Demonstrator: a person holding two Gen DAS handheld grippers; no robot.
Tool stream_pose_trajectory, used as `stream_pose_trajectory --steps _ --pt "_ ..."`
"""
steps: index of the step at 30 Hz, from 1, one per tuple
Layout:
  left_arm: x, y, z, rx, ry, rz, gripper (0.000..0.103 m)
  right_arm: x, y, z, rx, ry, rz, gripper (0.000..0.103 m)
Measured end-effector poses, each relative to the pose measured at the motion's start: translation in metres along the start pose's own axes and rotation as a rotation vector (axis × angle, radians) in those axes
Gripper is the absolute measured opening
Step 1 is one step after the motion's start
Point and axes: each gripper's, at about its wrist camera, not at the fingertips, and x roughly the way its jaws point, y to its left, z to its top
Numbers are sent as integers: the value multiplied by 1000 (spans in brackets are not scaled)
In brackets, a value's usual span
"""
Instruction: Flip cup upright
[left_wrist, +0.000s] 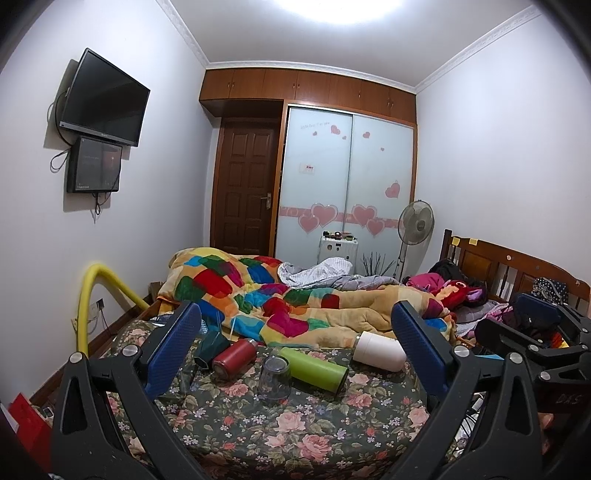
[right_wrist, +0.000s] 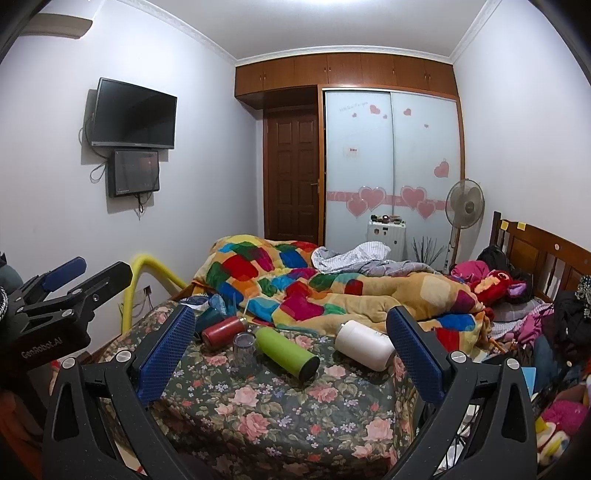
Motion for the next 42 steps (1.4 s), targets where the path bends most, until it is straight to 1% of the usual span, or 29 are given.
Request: stream_pose_trajectory --steps 3,7,12,17,21,22,25,28,29,32,35,37,39,42 --pt "6 4 0 -8 16 4 103 6 3 7 -4 19 -3 103" --pt "24 10 -5 -21 48 12 103 19 -1 5 -7 56 -9 103" --pt "56 27 -18 -42 110 42 103 53 -5 -3 -6 140 -4 103" --pt "100 52 -41 -75 210 88 103 111 -11 -19 -26 270 4 103" --pt "135 74 -65 -109 297 121 103 160 -11 -33 -69 372 18 103" --pt "145 80 -73 -116 327 133 103 174 -11 -37 -84 402 29 103" --pt "163 90 -88 -130 379 156 103 215 -9 -49 -121 495 69 103" --pt "179 100 -103 -148 427 161 103 259 -6 -63 -166 597 112 103" --pt "184 100 -107 -150 436 161 103 270 -5 -65 -177 618 118 103" --pt "193 103 -117 -147 462 167 103 304 -2 -75 -218 697 147 100" --pt "201 103 -124 -145 480 168 103 333 4 -86 -248 782 185 91" --pt "205 103 -127 -146 490 169 103 348 9 -94 -268 837 214 83" --pt "209 103 -130 -149 496 168 103 359 15 -99 -294 870 228 81" --pt "213 105 -133 -155 504 167 103 367 20 -101 -331 892 247 79"
